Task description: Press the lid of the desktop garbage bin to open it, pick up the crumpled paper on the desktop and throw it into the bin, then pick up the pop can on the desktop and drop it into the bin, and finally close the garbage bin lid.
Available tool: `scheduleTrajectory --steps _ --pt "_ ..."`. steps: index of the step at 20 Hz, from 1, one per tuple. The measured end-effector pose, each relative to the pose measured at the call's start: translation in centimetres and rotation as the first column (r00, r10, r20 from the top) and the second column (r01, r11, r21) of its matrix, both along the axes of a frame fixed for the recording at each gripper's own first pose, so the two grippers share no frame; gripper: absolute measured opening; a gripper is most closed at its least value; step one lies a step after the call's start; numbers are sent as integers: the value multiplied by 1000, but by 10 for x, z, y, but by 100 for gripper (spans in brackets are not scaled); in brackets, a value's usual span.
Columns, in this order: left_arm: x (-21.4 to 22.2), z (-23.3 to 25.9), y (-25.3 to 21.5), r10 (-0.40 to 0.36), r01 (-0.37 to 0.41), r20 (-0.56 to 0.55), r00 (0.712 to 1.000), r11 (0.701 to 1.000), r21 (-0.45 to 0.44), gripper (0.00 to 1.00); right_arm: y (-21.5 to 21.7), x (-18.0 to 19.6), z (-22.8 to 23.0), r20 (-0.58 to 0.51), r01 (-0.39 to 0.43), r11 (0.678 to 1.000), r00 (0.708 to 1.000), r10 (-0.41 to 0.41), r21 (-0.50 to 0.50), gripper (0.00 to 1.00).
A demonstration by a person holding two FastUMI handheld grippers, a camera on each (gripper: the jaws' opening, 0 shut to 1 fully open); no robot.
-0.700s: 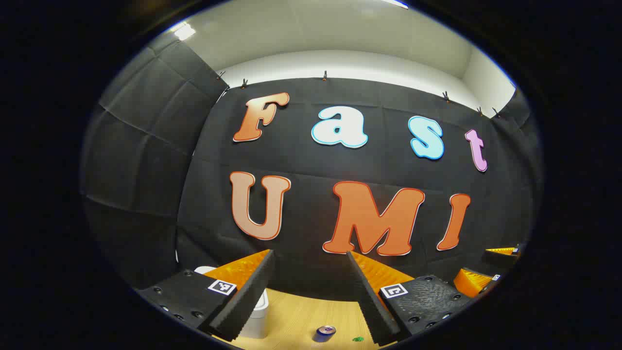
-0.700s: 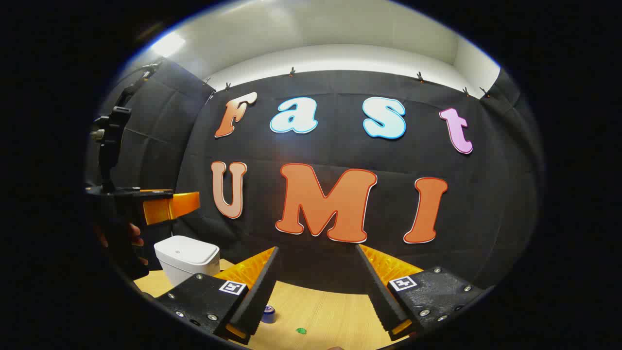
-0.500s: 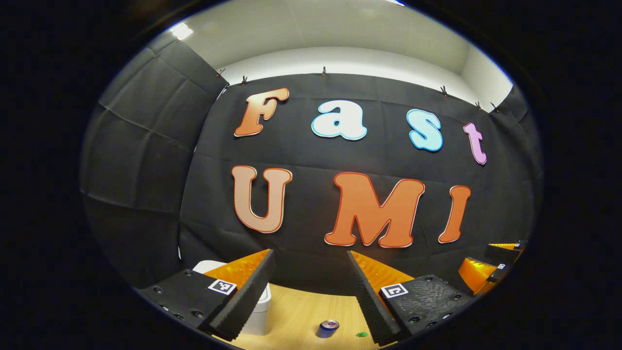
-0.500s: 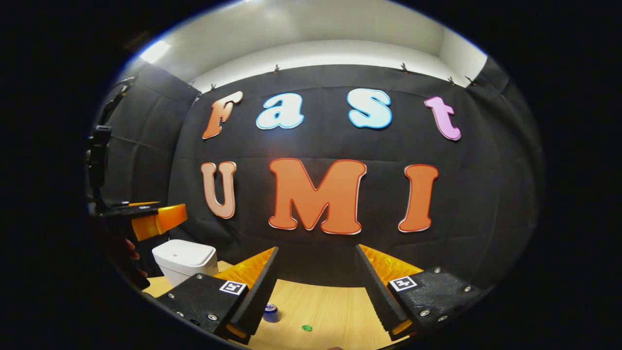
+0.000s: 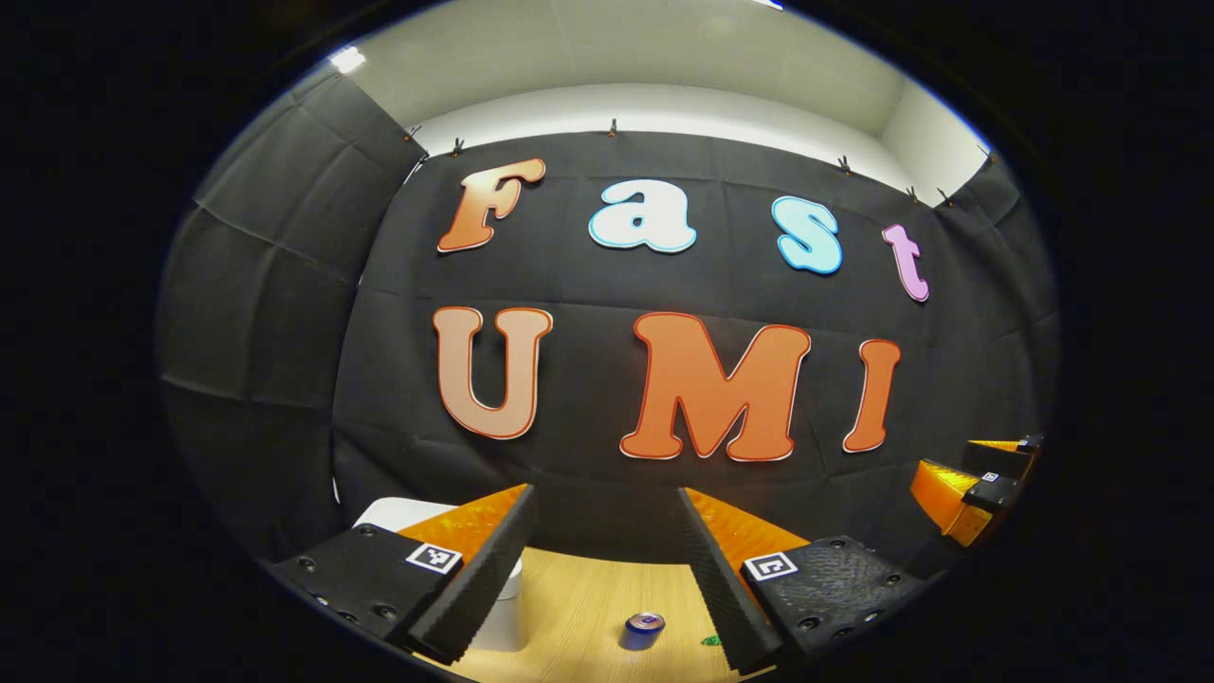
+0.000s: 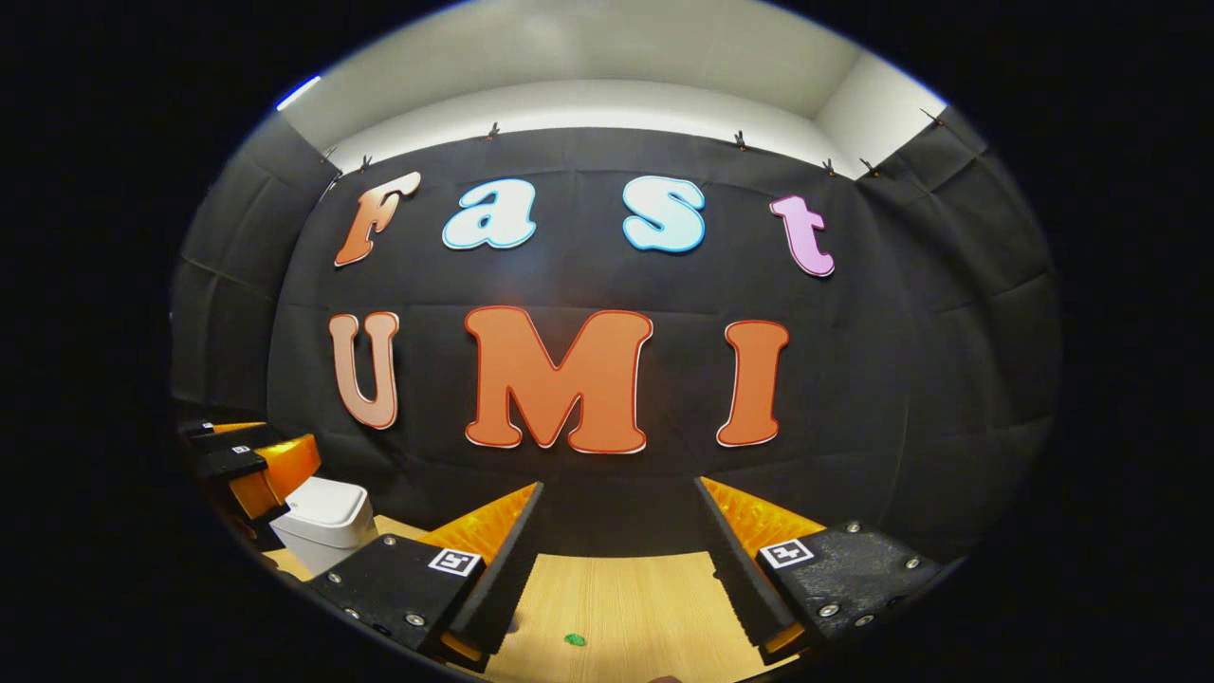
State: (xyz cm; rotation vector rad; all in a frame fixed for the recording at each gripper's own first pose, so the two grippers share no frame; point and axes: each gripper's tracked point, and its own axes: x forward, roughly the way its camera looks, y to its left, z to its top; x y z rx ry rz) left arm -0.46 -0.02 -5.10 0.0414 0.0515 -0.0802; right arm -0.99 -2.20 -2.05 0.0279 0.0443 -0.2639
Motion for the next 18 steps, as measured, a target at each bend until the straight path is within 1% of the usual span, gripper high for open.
scheduleTrajectory --steps 4,5,6,7,8,9,10,11,18 --pt "1 -10 -2 -15 15 -12 1000 1000 -7 89 11 -1 -23 -66 -20 999 998 22 36 91" --pt "2 -10 0 -15 15 -14 1000 1000 -7 92 12 -1 -25 -75 -19 999 997 22 40 91" --pt "2 -14 -3 -21 21 -20 1000 1000 -8 89 12 -1 -27 -78 -16 999 997 20 41 91" --pt "2 -15 -2 -18 18 -24 1000 1000 -6 92 12 -1 -28 -77 -17 999 997 20 42 91" --pt "4 -18 1 -14 14 -30 999 1000 -2 89 13 0 -28 -76 -20 999 997 23 43 91" --pt "6 -19 3 -11 11 -34 999 1000 0 89 14 0 -29 -73 -26 999 997 29 43 91" --pt "5 -21 3 -9 10 -40 999 1000 2 92 14 0 -30 -72 -28 999 997 31 38 91" --pt "5 -21 3 -7 7 -43 999 1000 4 89 15 1 -31 -74 -29 999 997 31 29 91" --pt "6 -22 4 -7 7 -43 999 1000 14 89 18 2 -34 -89 -30 999 996 32 27 91"
